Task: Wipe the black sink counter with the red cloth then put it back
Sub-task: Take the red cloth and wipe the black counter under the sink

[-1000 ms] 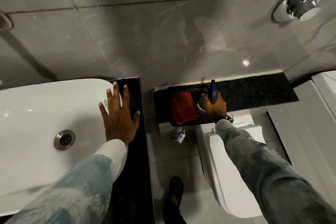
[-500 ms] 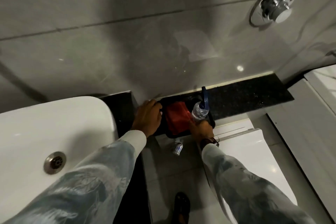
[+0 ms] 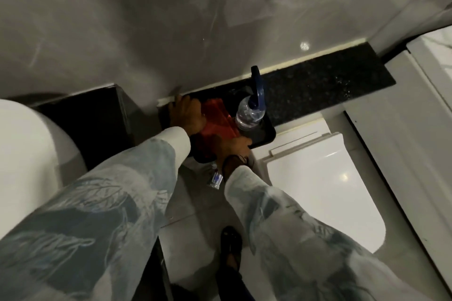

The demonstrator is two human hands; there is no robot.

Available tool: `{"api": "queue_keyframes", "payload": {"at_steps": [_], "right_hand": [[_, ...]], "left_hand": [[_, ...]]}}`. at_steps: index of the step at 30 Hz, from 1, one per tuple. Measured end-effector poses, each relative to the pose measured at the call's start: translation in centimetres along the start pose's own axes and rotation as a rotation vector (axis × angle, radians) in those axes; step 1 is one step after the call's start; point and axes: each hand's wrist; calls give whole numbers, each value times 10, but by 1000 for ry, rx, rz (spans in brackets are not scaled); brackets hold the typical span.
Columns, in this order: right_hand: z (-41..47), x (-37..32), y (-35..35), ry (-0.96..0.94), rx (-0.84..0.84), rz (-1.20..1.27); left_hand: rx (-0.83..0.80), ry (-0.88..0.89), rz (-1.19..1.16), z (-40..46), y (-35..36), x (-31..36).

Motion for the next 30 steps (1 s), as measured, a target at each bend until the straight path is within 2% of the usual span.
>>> {"api": "queue_keyframes", "payload": {"at_steps": [4, 6, 8, 11, 16, 19, 22, 26, 30], "right_hand": [[5, 6, 3, 57, -69, 151], [-1, 9, 2, 78, -99, 244], [-18, 5, -4, 87, -201, 342], [-49, 5, -22, 38, -320, 320], [-109, 33, -67, 71, -544, 358], [-148, 65, -96, 23, -496, 197], [-179, 95, -116, -9, -485, 139], [-209, 146, -131, 68, -506, 116], [-228, 191, -124, -44, -445, -103]], "left_hand": [[-63, -67, -132, -3, -17, -8], [-98, -95, -270, -14, -26, -13], [-134, -130, -426, -34, -42, -16], [-136, -167, -568, -75, -73, -19], [-89, -160, -702, -161, -107, -22], [-67, -144, -830, -229, -105, -20], [-31, -136, -934, -285, -91, -21], [-25, -136, -940, -337, -56, -40], [-41, -213, -885, -382, -8, -73]]}}
Point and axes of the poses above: each hand's wrist, its own z-axis towards the middle knuckle, its own y-axis out of the palm, x = y × z, and after that the axes turned 4 degrees about z, right-handed
